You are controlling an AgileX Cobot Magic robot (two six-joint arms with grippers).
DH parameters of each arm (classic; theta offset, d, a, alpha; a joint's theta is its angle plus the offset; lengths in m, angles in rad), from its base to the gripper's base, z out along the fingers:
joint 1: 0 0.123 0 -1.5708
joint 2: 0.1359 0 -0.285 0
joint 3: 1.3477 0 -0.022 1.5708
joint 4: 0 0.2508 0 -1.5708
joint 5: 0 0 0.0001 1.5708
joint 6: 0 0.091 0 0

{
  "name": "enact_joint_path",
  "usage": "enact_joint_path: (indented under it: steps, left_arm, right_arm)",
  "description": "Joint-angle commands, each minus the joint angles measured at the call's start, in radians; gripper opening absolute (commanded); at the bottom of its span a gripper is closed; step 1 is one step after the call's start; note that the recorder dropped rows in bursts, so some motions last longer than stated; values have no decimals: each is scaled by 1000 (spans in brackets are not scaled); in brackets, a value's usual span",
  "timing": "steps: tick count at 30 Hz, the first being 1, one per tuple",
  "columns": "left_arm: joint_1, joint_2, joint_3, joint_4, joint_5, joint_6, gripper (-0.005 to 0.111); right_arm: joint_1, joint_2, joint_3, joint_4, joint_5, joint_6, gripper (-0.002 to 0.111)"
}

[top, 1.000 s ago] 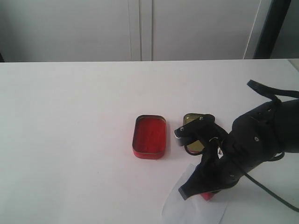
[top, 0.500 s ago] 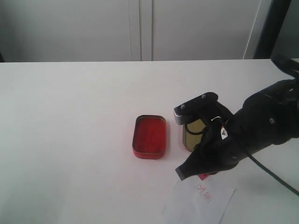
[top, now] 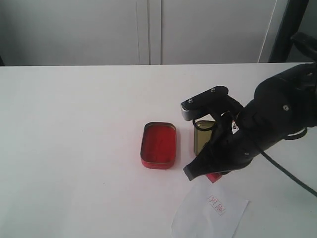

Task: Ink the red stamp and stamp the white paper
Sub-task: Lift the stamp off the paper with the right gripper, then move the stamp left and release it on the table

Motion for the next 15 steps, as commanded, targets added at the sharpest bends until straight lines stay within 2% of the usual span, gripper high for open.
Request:
enact_joint_path:
  steps: [1, 4, 9, 12, 15]
  left_arm:
    - [-6, -5, 5, -5, -1, -9, 0]
    - [-6, -5, 5, -5, -1, -9, 0]
    - [-6, -5, 5, -5, -1, -9, 0]
    - [-6, -5, 5, -5, -1, -9, 0]
    - [-6, -5, 5, -5, -1, -9, 0]
  right_arm:
    - [-5, -9, -6, 0, 6, -29, 0]
    - [-29, -9, -6, 38, 6, -56, 0]
    - [-151, -9, -12, 366, 10, -329, 0]
    - [-216, -9, -12, 494, 32, -436, 0]
    - [-271, -9, -12, 761, 103, -641, 0]
